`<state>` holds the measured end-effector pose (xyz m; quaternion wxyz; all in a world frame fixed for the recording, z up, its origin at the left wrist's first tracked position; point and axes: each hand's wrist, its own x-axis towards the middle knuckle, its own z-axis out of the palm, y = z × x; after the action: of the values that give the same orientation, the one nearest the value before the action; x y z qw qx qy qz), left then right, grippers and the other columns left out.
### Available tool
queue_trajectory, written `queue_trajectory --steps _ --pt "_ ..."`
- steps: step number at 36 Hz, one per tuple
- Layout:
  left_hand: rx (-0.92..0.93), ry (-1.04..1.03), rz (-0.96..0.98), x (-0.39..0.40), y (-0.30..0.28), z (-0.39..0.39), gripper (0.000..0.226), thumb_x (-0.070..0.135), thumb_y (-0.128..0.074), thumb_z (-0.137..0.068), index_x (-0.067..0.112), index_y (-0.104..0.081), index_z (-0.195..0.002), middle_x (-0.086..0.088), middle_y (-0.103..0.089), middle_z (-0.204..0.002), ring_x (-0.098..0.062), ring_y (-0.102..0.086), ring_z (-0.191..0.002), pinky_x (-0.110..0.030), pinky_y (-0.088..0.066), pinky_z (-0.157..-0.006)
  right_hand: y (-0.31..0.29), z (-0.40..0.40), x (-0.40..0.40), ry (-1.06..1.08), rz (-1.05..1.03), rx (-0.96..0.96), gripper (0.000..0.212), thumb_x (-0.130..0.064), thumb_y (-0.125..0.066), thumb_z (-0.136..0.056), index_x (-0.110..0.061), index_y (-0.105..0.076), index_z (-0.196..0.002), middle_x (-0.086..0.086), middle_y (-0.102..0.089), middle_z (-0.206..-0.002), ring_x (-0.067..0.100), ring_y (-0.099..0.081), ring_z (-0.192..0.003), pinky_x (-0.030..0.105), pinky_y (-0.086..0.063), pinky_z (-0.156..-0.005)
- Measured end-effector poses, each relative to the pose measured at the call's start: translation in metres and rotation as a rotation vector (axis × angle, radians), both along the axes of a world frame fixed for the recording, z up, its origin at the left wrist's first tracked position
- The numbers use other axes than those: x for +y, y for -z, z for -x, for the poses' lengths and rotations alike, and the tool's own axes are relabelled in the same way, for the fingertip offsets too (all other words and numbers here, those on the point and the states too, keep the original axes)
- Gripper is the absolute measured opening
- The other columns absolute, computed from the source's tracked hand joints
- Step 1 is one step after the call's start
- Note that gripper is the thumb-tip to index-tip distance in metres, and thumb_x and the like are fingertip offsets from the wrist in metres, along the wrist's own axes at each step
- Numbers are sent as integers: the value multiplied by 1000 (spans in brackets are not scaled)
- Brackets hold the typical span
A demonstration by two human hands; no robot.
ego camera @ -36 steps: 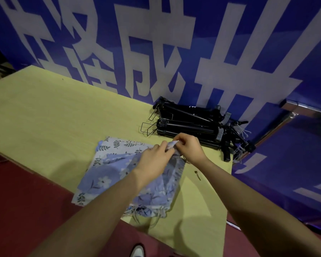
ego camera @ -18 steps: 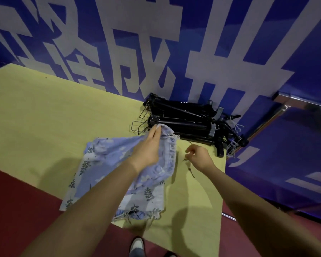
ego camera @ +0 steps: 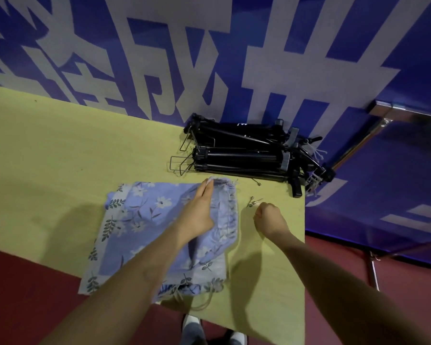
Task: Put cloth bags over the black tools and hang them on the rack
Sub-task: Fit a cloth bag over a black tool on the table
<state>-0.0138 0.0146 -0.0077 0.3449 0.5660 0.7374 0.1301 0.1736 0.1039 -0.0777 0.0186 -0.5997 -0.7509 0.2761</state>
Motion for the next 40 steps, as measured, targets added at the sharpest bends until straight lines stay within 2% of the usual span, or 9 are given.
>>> queue_trajectory --steps 5,9,12,16,22,28,32,36,40 --pt "-51 -15 10 -1 -7 5 99 -8 -57 -81 20 7 -151 11 11 -159 -25 -59 -93 -25 -40 -52 -30 17 1 125 -145 408 18 -4 -55 -87 1 -62 -102 12 -61 -93 19 -55 -81 24 -39 -69" --pt "-46 -29 -5 -3 -16 10 97 -7 -59 -82 17 4 -152 9 9 -159 -23 -56 -113 -18 -35 -47 -55 42 -4 120 -152 624 9 -5 -58 -88 -1 -66 -92 10 -63 -85 19 -57 -75 25 -47 -68" --pt "-26 -49 -41 -4 -22 15 97 -6 -61 -81 15 2 -152 5 5 -160 -21 -36 -136 -23 -43 -63 -64 60 -12 63 -64 716 7 -2 -62 -86 0 -68 -89 8 -66 -83 15 -58 -74 13 -45 -65" --pt "-11 -74 -64 -4 -28 26 96 -4 -61 -80 16 0 -152 3 3 -160 -24 -34 -138 -25 -43 -74 -64 77 -23 11 44 714 8 -1 -66 -83 0 -69 -91 7 -66 -84 10 -59 -72 20 -48 -70" --pt "-58 -100 -88 4 -38 33 90 -2 -61 -82 13 -6 -152 -1 -6 -159 -23 -29 -140 -22 -37 -88 -78 85 -16 -67 -24 658 6 -6 -60 -88 -7 -66 -87 3 -63 -83 12 -56 -75 18 -44 -66" --pt "24 -157 -155 21 -47 36 71 0 -55 -86 10 -22 -148 -6 -24 -153 -26 -37 -134 -32 -39 -102 -92 92 20 -50 -114 561 14 -4 -54 -88 -5 -66 -96 8 -65 -93 24 -62 -87 37 -51 -79" --pt "85 -269 -216 38 -53 45 57 -1 -49 -86 13 -40 -140 -6 -40 -143 -29 -47 -124 -41 -47 -92 -99 93 52 -69 -227 417 21 -8 -52 -89 -7 -64 -106 11 -61 -109 27 -60 -99 42 -51 -86" --pt "165 -300 -227 52 -57 50 43 3 -45 -89 15 -51 -130 -8 -48 -134 -32 -54 -112 -40 -48 -80 -105 92 82 -138 -323 129 38 -16 -55 -92 -9 -51 -129 12 -51 -129 32 -46 -120 41 -39 -101" --pt "189 -315 -228 70 -55 57 38 5 -45 -89 14 -54 -125 -9 -50 -129 -33 -56 -105 -36 -43 -72 -107 96 114 -226 -345 -99 53 -23 -53 -94 -10 -35 -142 13 -41 -142 34 -39 -128 42 -33 -104"
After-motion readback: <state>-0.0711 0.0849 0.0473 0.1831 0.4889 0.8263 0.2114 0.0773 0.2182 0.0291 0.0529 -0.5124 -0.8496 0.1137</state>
